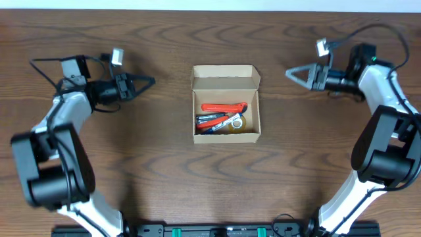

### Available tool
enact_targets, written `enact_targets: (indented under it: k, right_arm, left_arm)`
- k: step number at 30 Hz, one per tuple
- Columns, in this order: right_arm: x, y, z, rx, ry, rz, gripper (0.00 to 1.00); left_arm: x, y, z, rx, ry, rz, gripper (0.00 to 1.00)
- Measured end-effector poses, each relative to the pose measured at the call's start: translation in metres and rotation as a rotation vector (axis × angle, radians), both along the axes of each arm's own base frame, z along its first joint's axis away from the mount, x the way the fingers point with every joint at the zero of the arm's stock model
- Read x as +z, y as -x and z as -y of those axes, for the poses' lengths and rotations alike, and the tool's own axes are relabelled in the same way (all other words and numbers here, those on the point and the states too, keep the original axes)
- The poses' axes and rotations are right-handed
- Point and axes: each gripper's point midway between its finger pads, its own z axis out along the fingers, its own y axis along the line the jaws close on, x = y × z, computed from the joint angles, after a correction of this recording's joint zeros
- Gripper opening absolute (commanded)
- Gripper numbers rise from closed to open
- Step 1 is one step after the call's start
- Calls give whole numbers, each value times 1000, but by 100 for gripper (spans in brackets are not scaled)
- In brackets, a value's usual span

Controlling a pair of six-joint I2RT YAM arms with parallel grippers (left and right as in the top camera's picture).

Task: Pack container
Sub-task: 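Raise both arms and bring both grippers beside the box flaps, then push the box side flaps inward with both grippers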

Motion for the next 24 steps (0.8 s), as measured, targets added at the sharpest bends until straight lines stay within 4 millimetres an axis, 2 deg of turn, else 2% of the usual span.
enact_targets:
  k: [4, 7, 17, 20, 24]
  right_arm:
    - [-20, 9, -4, 1, -59, -7, 1]
    - [-25, 8, -4, -3, -80, -13, 1]
    - [-15, -22, -8, 16, -111, 22, 1]
    - [-26, -27, -10, 19, -135, -55, 1]
    - [-53, -27, -11, 11, -168, -186, 1]
  left_arm:
    - [-20, 4, 3, -40, 65, -22, 6]
    - [-24, 5, 4, -51, 84, -18, 6]
    - [-27, -2, 3, -36, 45, 0, 6]
    - [-27, -8, 6, -32, 30, 15, 6]
    - [-29, -16, 12, -31, 21, 14, 6]
